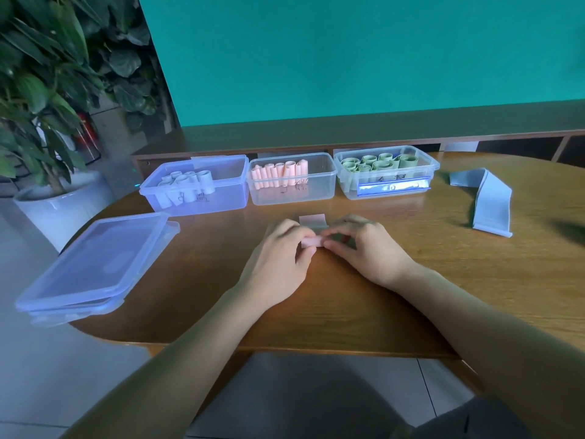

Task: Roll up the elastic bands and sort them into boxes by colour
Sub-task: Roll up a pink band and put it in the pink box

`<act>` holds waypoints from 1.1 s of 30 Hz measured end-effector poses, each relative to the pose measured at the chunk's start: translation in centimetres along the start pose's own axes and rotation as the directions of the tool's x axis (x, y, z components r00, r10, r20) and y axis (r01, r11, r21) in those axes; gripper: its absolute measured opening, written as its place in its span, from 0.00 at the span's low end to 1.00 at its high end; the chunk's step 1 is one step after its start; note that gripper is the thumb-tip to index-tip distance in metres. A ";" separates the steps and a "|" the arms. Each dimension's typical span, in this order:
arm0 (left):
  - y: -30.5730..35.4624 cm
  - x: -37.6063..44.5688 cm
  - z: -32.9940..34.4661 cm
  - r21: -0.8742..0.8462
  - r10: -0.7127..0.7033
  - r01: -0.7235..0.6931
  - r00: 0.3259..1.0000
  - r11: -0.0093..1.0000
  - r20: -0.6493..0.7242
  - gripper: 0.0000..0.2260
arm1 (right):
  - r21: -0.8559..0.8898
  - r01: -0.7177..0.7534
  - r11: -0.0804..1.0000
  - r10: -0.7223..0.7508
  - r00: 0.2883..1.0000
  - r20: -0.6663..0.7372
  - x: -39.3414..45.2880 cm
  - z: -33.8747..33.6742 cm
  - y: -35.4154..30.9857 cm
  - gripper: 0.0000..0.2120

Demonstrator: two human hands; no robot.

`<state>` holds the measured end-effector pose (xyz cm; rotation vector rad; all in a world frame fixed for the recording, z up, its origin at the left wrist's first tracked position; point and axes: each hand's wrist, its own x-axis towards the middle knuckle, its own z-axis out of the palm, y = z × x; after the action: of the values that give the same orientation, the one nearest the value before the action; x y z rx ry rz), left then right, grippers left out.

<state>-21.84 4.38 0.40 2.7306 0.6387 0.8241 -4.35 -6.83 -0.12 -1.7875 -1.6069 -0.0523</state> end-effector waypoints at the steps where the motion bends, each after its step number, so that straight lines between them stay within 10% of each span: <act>1: -0.1 0.1 0.0 0.002 0.001 -0.001 1.000 1.000 0.002 0.11 | -0.005 -0.005 1.000 0.006 1.000 0.007 0.1 0.0 0.0 0.11; 33: -1.7 2.6 1.3 0.018 0.009 -0.009 1.000 1.000 -0.006 0.15 | -0.146 -0.046 0.988 0.060 0.993 0.098 2.4 0.4 1.3 0.18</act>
<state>-19.77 6.99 0.01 2.7501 0.6379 0.8334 -2.85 -4.51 0.11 -1.9708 -1.6626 -0.0540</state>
